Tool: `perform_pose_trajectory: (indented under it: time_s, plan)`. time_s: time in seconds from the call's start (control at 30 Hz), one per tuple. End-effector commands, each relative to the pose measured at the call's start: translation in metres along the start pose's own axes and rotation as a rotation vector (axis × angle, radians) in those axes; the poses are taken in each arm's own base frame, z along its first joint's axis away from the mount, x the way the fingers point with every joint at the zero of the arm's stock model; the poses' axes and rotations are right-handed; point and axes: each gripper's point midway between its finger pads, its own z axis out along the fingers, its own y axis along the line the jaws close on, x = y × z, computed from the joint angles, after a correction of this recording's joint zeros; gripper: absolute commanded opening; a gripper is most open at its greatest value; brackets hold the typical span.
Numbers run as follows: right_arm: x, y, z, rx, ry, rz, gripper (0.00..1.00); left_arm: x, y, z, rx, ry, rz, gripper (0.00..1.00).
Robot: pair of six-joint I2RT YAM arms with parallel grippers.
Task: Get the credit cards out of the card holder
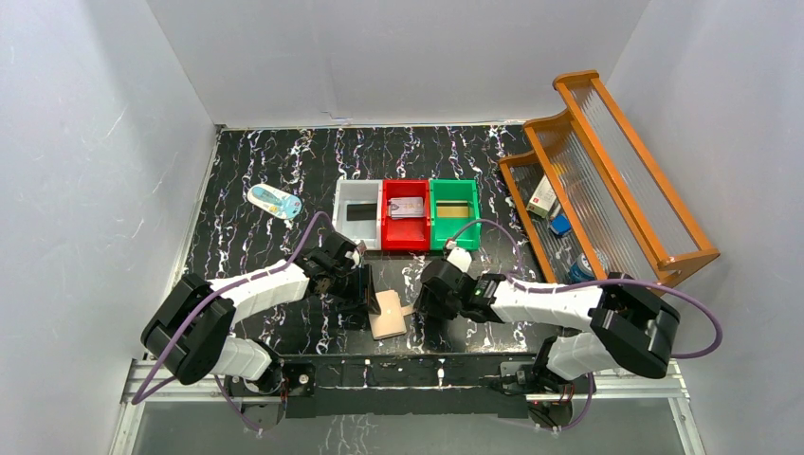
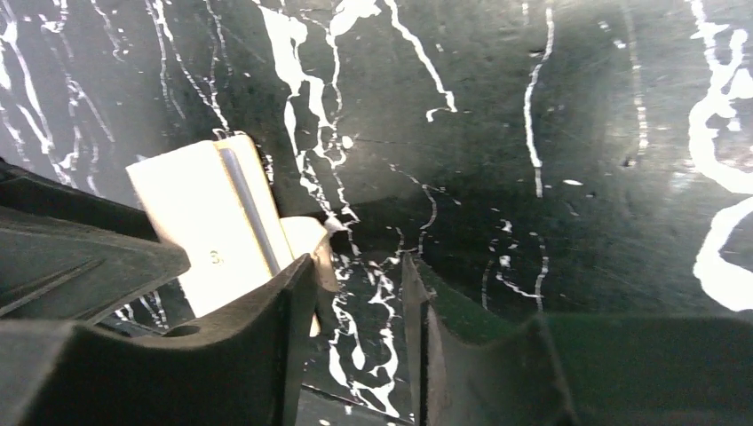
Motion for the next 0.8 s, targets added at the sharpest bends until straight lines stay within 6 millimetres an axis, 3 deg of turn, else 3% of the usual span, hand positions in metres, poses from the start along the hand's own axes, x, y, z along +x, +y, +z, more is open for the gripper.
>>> perform_pose_trajectory:
  time_s: [0.0,0.17,0.37,0.77]
  plan:
    - [-0.021,0.002,-0.016,0.056,-0.055,-0.077,0.51,0.017,0.046,0.007,-0.185,0.035,0.015,0.45]
    - [-0.022,0.026,-0.017,-0.006,-0.021,-0.148,0.57,0.015,0.04,0.006,-0.162,0.038,0.026,0.46]
    - [-0.017,0.035,-0.002,0.029,0.026,-0.203,0.54,0.017,0.039,0.007,-0.157,0.049,0.026,0.47]
    - [0.006,0.017,0.003,0.094,0.092,-0.281,0.41,0.017,0.038,0.005,-0.149,0.046,0.028,0.47]
